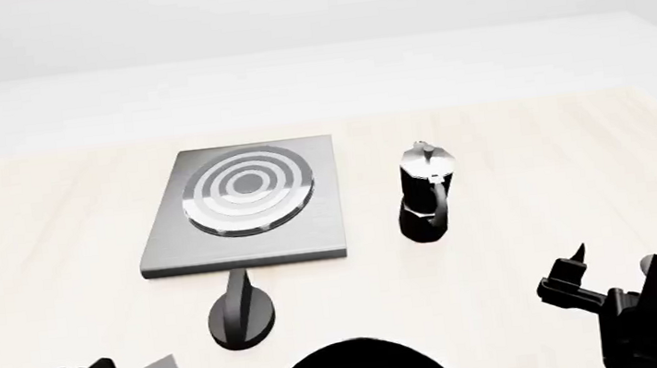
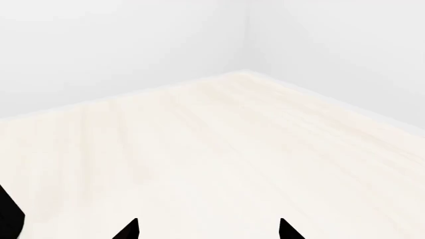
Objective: Turn on the stove and put the frying pan on it.
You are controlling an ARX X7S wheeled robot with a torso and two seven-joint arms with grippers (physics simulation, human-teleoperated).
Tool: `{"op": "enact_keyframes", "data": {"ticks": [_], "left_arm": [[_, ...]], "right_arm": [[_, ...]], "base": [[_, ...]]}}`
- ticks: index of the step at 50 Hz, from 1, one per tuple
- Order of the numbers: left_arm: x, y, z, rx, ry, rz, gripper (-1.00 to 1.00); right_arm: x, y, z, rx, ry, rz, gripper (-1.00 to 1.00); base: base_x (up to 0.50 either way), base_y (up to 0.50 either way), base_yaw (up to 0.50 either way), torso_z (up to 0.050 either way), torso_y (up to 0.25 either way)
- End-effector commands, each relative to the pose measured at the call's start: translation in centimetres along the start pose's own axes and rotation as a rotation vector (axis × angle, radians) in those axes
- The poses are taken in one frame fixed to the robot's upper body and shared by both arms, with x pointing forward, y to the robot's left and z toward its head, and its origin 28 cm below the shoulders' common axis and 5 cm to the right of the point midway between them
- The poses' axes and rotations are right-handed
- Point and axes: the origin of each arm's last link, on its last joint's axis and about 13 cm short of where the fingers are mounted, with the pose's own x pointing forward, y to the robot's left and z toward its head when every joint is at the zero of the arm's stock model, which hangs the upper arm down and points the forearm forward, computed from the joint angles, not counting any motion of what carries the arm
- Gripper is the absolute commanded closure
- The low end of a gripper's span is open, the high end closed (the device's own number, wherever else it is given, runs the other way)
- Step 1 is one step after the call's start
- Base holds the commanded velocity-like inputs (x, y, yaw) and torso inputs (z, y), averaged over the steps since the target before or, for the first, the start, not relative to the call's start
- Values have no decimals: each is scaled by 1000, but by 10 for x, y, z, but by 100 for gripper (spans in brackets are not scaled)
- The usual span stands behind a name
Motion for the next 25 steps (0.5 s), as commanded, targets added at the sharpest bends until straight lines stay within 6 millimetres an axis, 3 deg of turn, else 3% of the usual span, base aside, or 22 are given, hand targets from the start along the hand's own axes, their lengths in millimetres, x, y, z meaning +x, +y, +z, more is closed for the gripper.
{"op": "enact_keyframes", "data": {"ticks": [1,13,25], "left_arm": [[12,5,-2,-14,16,-12,-100],[34,12,-9,-38,45,-41,-100],[40,14,-15,-69,66,-40,-100]], "right_arm": [[0,0,0,0,0,0,-100],[0,0,1,3,-1,0,-100],[0,0,0,2,-2,-1,-100]], "base": [[0,0,0,0,0],[0,0,0,0,0],[0,0,0,0,0]]}}
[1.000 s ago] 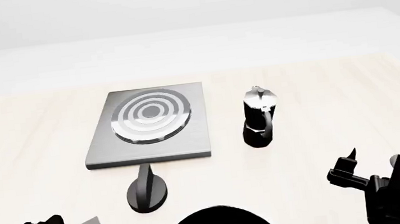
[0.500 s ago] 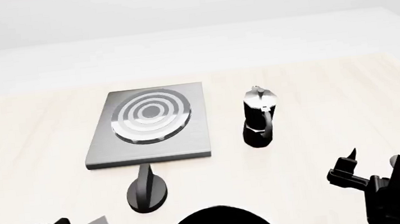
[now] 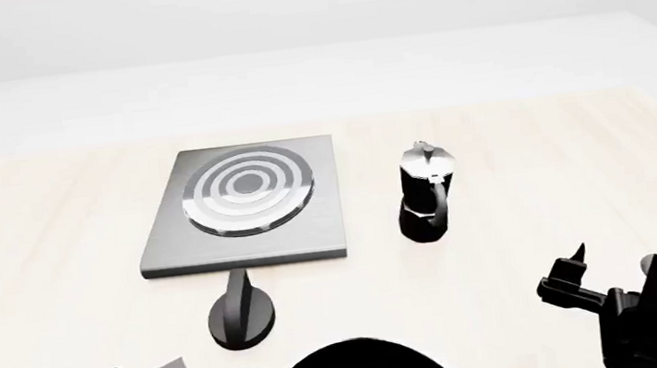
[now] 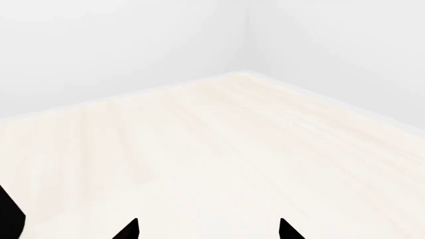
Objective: Turn on the stove and put the frying pan on it.
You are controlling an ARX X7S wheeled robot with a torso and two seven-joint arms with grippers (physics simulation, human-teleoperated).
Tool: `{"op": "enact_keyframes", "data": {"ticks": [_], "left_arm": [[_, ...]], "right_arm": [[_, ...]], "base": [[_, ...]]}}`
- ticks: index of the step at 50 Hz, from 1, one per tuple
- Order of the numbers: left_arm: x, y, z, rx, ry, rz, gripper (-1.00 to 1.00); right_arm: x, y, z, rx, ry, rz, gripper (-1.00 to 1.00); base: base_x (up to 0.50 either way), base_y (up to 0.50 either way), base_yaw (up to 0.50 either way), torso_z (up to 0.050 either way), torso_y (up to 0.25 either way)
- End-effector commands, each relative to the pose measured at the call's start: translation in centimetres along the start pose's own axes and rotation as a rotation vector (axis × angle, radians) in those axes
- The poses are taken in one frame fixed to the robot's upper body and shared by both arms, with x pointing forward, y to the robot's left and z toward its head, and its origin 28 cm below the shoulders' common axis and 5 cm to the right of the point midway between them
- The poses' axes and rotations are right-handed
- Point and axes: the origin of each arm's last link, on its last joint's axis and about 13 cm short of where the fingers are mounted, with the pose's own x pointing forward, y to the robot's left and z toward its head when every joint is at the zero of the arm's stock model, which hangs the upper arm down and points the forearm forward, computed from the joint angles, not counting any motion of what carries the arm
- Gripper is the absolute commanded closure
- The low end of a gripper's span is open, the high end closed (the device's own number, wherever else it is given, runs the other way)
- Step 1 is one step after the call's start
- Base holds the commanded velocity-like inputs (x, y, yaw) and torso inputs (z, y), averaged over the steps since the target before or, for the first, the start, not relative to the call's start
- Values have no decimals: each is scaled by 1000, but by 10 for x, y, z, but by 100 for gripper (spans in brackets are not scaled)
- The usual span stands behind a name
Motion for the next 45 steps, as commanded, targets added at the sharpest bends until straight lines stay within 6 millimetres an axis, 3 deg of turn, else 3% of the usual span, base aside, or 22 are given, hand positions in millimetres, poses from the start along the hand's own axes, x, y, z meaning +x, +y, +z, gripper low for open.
{"op": "enact_keyframes", "data": {"ticks": [1,30,45], "left_arm": [[9,4,-5,-25,23,-5,-100],[19,10,-11,-59,50,-14,-100],[36,18,-15,-84,57,-28,-100]], "right_arm": [[1,0,0,-1,-1,-2,-100],[-1,1,0,-7,-9,-4,-100],[-1,1,0,-9,-9,-3,-100]], "base": [[0,0,0,0,0],[0,0,0,0,0],[0,0,0,0,0]]}}
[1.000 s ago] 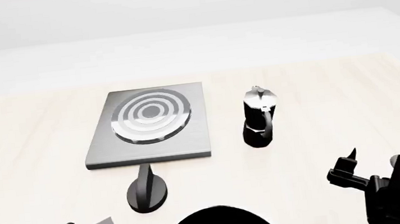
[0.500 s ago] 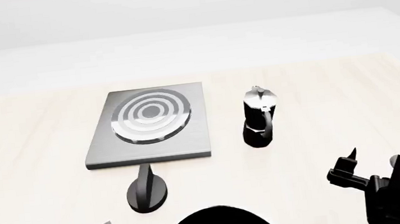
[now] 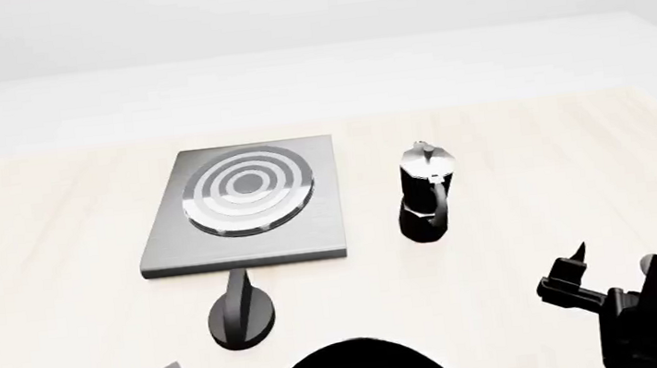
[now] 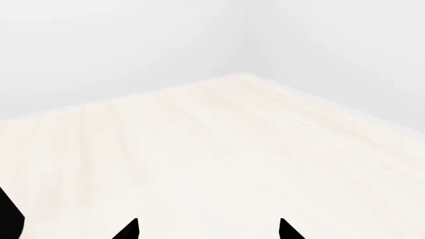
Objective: Turn on the stove and put the frying pan on it.
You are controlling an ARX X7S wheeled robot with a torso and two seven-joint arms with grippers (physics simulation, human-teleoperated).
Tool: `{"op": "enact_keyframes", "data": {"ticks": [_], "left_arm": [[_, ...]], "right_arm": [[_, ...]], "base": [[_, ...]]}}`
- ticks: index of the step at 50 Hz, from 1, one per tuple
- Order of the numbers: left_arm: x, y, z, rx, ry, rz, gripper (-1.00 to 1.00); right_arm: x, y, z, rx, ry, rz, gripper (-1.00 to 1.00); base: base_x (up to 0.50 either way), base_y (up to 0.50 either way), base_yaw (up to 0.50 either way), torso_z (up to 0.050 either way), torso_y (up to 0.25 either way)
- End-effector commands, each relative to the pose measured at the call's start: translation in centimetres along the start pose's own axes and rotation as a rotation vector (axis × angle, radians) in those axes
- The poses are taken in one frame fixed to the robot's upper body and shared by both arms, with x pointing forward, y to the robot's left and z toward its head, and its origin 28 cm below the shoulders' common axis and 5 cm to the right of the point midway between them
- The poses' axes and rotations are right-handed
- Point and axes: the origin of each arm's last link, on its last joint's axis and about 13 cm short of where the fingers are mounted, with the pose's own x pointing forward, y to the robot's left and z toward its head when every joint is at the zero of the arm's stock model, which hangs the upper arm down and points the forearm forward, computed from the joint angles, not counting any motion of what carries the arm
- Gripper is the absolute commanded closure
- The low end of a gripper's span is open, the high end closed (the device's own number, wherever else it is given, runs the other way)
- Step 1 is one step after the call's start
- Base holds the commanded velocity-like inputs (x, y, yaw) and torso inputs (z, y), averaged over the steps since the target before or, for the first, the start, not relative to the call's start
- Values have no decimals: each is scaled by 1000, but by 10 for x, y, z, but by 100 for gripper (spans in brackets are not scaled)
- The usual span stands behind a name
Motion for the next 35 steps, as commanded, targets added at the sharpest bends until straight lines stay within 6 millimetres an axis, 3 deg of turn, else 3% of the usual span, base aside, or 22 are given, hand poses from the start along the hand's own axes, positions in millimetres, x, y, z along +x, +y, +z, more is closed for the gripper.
{"op": "enact_keyframes", "data": {"ticks": [1,26,35], "left_arm": [[10,7,-2,-17,8,-8,-100],[43,15,1,3,59,-80,-100],[64,18,0,-9,91,-141,-100]], "right_arm": [[0,0,0,-2,-1,1,-100],[-1,1,1,-3,-14,2,-100],[-3,1,3,3,-20,4,-100]], "base": [[0,0,0,0,0],[0,0,0,0,0],[0,0,0,0,0]]}}
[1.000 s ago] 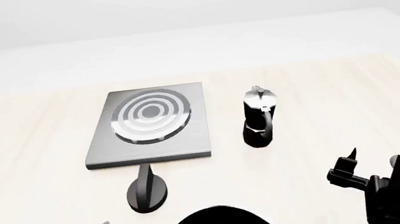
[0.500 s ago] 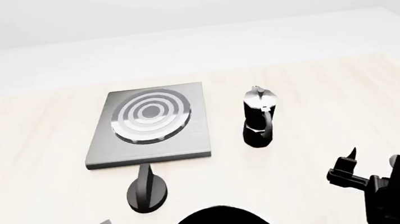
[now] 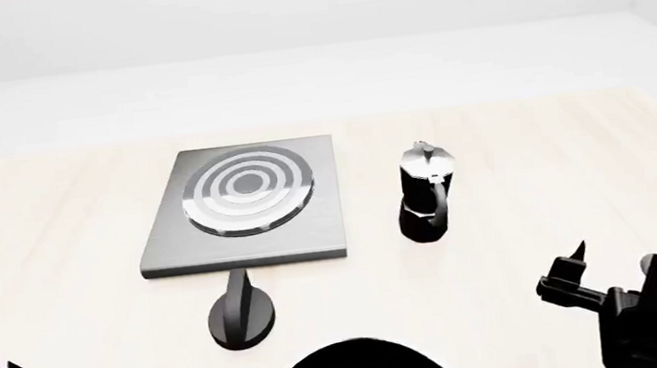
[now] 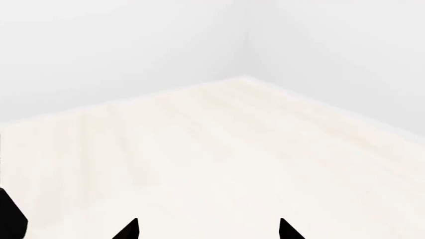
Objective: Turn on the stove and put the frying pan on it.
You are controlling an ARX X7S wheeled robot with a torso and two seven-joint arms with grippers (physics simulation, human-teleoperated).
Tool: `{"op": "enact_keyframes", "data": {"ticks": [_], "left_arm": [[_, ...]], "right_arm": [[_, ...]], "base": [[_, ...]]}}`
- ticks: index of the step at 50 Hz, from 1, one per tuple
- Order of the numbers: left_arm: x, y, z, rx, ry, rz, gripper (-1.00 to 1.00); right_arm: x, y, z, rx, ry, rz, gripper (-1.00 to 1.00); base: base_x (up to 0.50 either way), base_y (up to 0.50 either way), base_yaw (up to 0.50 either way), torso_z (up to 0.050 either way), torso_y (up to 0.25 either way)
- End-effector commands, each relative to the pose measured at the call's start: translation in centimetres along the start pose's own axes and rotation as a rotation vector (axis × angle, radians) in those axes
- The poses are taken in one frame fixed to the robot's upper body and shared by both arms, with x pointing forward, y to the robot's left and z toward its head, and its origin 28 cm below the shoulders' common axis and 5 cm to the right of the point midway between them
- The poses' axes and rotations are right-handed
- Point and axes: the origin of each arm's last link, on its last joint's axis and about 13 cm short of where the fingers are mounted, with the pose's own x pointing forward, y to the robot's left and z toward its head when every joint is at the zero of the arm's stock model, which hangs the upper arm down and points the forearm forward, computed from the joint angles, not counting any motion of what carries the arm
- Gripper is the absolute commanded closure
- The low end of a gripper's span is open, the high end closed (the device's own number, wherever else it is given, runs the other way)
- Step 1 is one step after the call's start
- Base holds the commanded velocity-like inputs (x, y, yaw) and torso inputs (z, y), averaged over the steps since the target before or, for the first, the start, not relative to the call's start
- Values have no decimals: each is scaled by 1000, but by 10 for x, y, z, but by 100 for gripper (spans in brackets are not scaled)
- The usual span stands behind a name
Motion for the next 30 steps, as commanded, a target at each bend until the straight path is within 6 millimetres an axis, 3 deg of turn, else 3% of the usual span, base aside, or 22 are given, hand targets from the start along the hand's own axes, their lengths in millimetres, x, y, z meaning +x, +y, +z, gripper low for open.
{"op": "enact_keyframes", "data": {"ticks": [1,7,8,25,30], "left_arm": [[20,6,1,-5,34,-54,-100],[28,7,2,5,22,-86,-100],[28,6,2,16,9,-69,100],[10,1,8,55,-87,-55,100],[-17,-9,18,123,-228,-37,100]], "right_arm": [[-1,0,2,5,-7,2,-100],[-1,0,3,7,-10,1,-100],[-1,0,3,7,-10,0,-100],[-1,0,1,-1,-12,-2,-100],[0,0,2,-1,-13,-2,-100]], "base": [[0,0,0,0,0],[0,0,0,0,0],[0,0,0,0,0],[0,-1,0,-1,0],[0,0,0,0,0]]}}
